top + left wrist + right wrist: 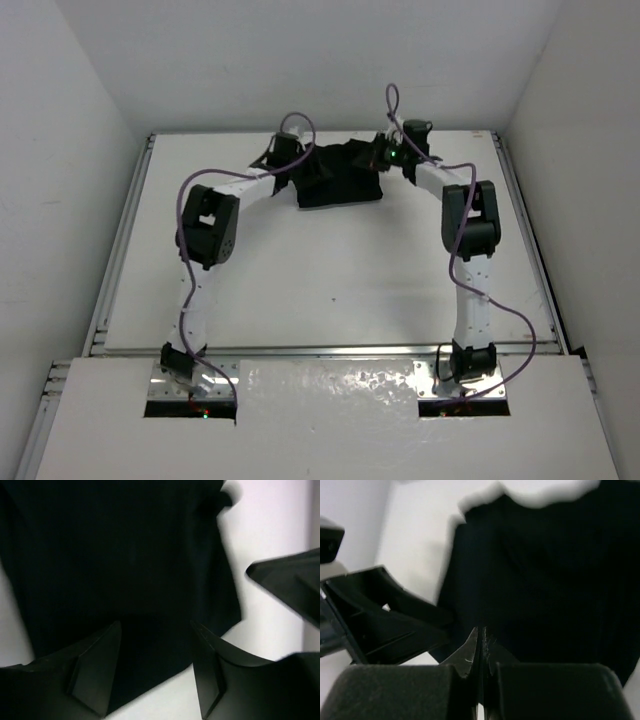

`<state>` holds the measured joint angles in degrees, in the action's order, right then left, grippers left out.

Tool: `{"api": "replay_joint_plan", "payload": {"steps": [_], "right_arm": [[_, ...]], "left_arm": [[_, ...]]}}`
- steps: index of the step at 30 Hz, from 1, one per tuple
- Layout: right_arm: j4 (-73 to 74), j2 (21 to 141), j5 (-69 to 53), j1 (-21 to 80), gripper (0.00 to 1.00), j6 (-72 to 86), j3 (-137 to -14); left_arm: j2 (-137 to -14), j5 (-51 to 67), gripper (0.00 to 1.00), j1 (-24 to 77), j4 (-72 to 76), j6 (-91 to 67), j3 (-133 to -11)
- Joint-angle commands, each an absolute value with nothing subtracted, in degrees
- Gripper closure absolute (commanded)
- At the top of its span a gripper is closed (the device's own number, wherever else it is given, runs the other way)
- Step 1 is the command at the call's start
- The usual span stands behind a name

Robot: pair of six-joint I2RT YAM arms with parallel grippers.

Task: Fold and stack the t-shirts
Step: Fold the long partially folded tshirt into a neat square

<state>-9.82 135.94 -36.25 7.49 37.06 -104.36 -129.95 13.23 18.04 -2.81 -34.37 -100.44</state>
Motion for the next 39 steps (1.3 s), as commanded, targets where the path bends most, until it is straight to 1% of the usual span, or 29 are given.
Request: {"api": "replay_joint_plan", "payload": {"steps": [1, 2, 4, 5, 7, 8, 9, 10, 11, 12, 13, 14, 16, 17, 18, 20, 23, 24, 26, 27, 28, 29, 30, 31, 32, 33, 35, 36, 39], "right_arm": [[-9.0, 137.6, -36.8, 8.8, 1.00, 39.3, -98.4], [-5.8, 138.4, -35.9, 8.9, 1.00, 39.9, -98.4], [-1.0, 141.7, -33.2, 8.8, 1.00, 43.5, -100.0], [6.4, 142.6, -32.2, 8.8, 1.00, 44.3, -100.6], [8.8, 141.0, -29.8, 9.2, 1.00, 48.0, -95.3], [8.4, 139.6, -29.9, 9.6, 1.00, 48.6, -88.7], [8.2, 137.9, -30.0, 10.6, 1.00, 49.0, -85.0], [6.8, 133.5, -29.7, 11.2, 1.00, 50.3, -80.6], [1.8, 130.7, -28.9, 11.8, 1.00, 51.3, -70.2], [-5.2, 125.1, -28.4, 12.9, 1.00, 53.9, -65.1], [-7.4, 122.5, -28.6, 13.4, 1.00, 54.9, -60.3], [-10.1, 120.1, -28.4, 13.8, 1.00, 56.2, -51.9], [-17.5, 112.6, -27.6, 15.2, 1.00, 59.8, -44.0], [-19.8, 110.2, -27.4, 15.7, 1.00, 60.8, -37.2], [-21.2, 107.9, -26.9, 16.6, 1.00, 61.6, -34.6], [-23.2, 102.1, -26.6, 17.0, 1.00, 61.4, -29.9], [-22.9, 93.9, -26.8, 17.2, 1.00, 59.4, -28.1], [-24.9, 92.1, -28.3, 17.8, 1.00, 58.3, -27.5], [-31.7, 88.8, -29.1, 19.5, 1.00, 58.0, -25.6], [-37.1, 88.9, -30.3, 19.9, 1.00, 57.7, -25.1], [-38.7, 89.7, -31.5, 20.2, 1.00, 58.0, -25.7], [-40.2, 93.0, -32.6, 20.3, 1.00, 59.2, -26.2], [-46.1, 95.2, -34.6, 20.3, 1.00, 60.2, -26.6], [-48.8, 97.6, -35.9, 20.2, 1.00, 61.4, -27.5], [-51.4, 102.9, -37.4, 20.0, 1.00, 63.8, -28.5], [-57.6, 105.4, -40.2, 20.0, 1.00, 65.1, -29.3], [-62.1, 110.5, -43.1, 20.0, 1.00, 68.5, -32.9], [-63.4, 115.0, -44.5, 20.0, 1.00, 69.1, -34.5], [-65.2, 119.5, -43.6, 18.4, 1.00, 69.3, -38.2]], "left_arm": [[-137.1, 20.1, 0.46, 18.9, -5.3, -36.5, -105.0], [-139.7, 19.1, 0.46, 18.9, -9.0, -36.7, -106.6], [-141.0, 15.7, 0.47, 19.1, -11.1, -37.7, -107.8], [-141.4, 14.4, 0.47, 19.1, -14.7, -38.3, -107.8], [-140.0, 11.9, 0.46, 19.3, -18.6, -39.4, -104.6], [-139.1, 11.3, 0.47, 19.4, -19.2, -40.0, -102.4], [-137.7, 11.3, 0.47, 19.6, -18.9, -40.5, -99.5], [-134.2, 11.1, 0.47, 19.9, -17.6, -40.9, -96.4], [-132.4, 10.6, 0.46, 20.7, -16.7, -41.6, -89.6], [-128.2, 10.5, 0.46, 21.9, -14.3, -41.7, -86.0], [-125.8, 10.0, 0.47, 22.5, -13.5, -41.9, -82.4], [-123.7, 9.1, 0.47, 23.1, -12.9, -42.3, -75.7], [-116.7, 5.5, 0.46, 25.0, -11.7, -42.5, -69.4], [-114.5, 4.7, 0.47, 25.5, -11.6, -43.1, -63.8], [-109.7, 3.1, 0.46, 25.7, -11.3, -43.5, -60.9], [-105.1, 1.7, 0.46, 26.5, -10.6, -45.3, -53.1], [-96.8, 0.3, 0.47, 27.7, -8.6, -46.7, -46.9], [-94.2, -2.1, 0.46, 28.0, -8.7, -46.9, -45.0], [-92.9, -3.5, 0.46, 28.9, -8.1, -47.1, -43.7], [-92.9, -3.6, 0.46, 29.0, -7.9, -47.0, -43.4], [-93.2, -3.4, 0.46, 29.1, -7.7, -46.8, -43.5], [-94.0, -2.8, 0.46, 29.1, -7.5, -46.5, -43.7], [-94.5, -2.7, 0.46, 29.4, -7.6, -46.5, -43.9], [-94.9, -2.6, 0.46, 29.4, -7.5, -46.3, -44.3], [-95.5, -2.1, 0.46, 29.4, -7.3, -46.3, -44.4], [-95.7, -1.9, 0.46, 29.6, -7.0, -46.4, -44.3], [-95.7, -1.5, 0.46, 29.7, -6.4, -46.5, -43.9], [-95.6, -1.4, 0.46, 29.8, -6.2, -46.5, -43.8], [-95.4, -1.1, 0.46, 29.8, -6.3, -46.1, -43.5]]}}
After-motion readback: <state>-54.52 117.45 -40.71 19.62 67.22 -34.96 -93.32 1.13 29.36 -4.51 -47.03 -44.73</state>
